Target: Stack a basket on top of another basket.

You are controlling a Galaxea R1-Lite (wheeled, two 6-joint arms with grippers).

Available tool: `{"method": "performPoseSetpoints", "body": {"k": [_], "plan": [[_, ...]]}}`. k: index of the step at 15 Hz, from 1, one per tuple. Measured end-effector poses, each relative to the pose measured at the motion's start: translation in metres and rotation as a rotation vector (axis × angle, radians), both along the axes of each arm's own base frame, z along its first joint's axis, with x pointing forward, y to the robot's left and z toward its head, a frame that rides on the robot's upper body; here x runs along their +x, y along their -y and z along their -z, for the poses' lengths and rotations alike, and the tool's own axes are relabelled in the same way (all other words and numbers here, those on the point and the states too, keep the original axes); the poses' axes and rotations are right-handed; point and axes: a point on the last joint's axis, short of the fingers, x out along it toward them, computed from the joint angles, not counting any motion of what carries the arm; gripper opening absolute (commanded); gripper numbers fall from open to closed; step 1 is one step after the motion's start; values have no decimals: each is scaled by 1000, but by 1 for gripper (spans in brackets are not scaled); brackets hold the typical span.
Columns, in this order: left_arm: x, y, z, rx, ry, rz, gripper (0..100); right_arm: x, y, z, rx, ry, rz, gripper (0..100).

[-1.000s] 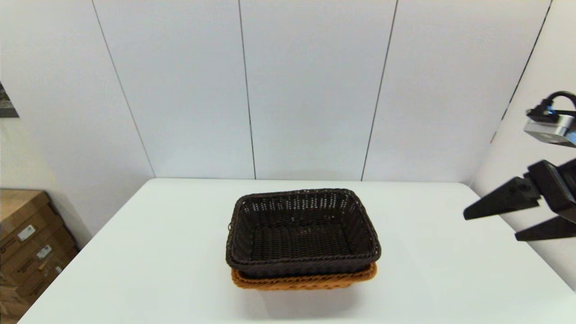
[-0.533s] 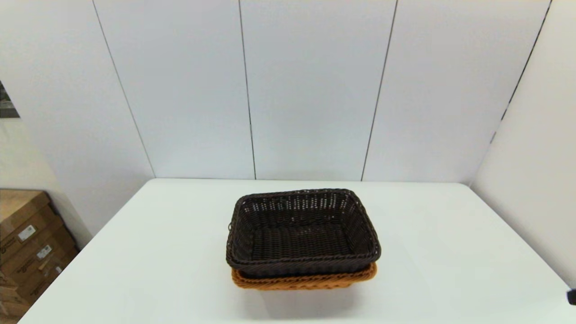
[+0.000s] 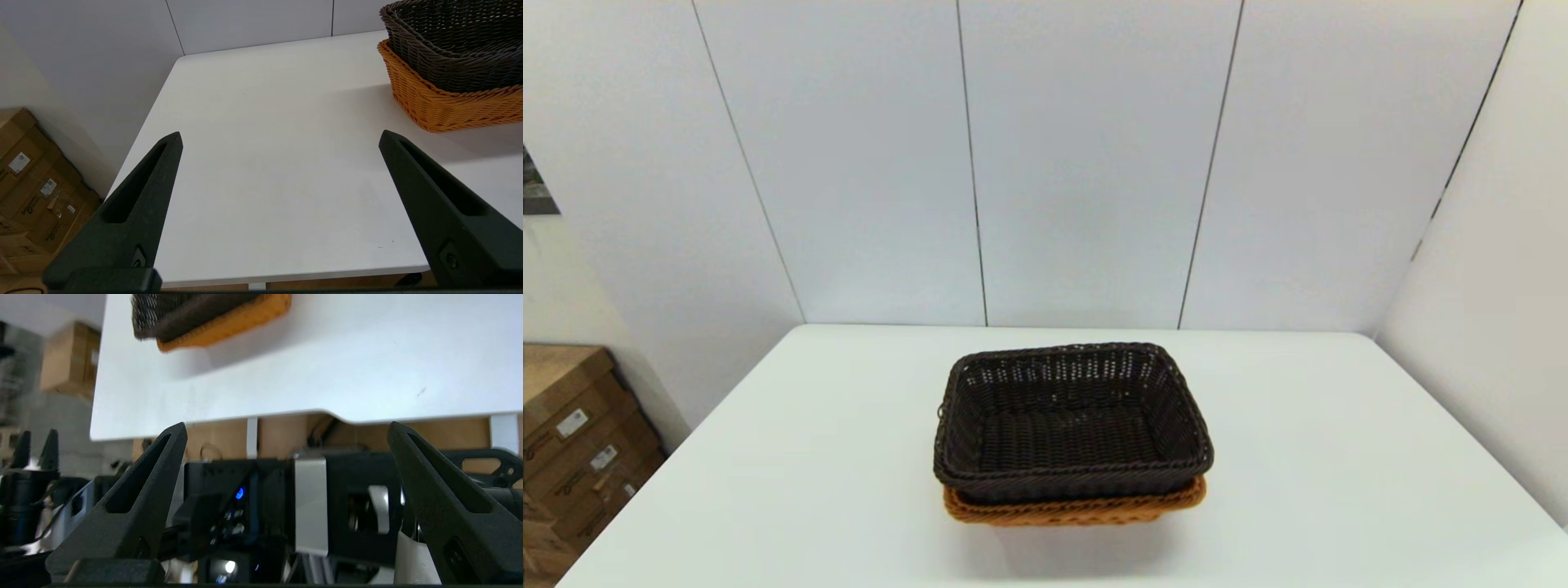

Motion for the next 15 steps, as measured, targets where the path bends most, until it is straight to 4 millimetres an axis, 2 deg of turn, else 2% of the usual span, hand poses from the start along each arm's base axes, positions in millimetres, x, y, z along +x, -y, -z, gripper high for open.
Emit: {"method": "performPoseSetpoints", "body": {"k": [3,7,15], "plan": [[0,0,0,0,0,0,100,-17,-2,18,-22,50,5,100],[0,0,0,0,0,0,100,-29,-3,48,-67,74,-37,100],[0,0,0,0,0,0,100,-20,-2,63,-198,163,-103,100]]}}
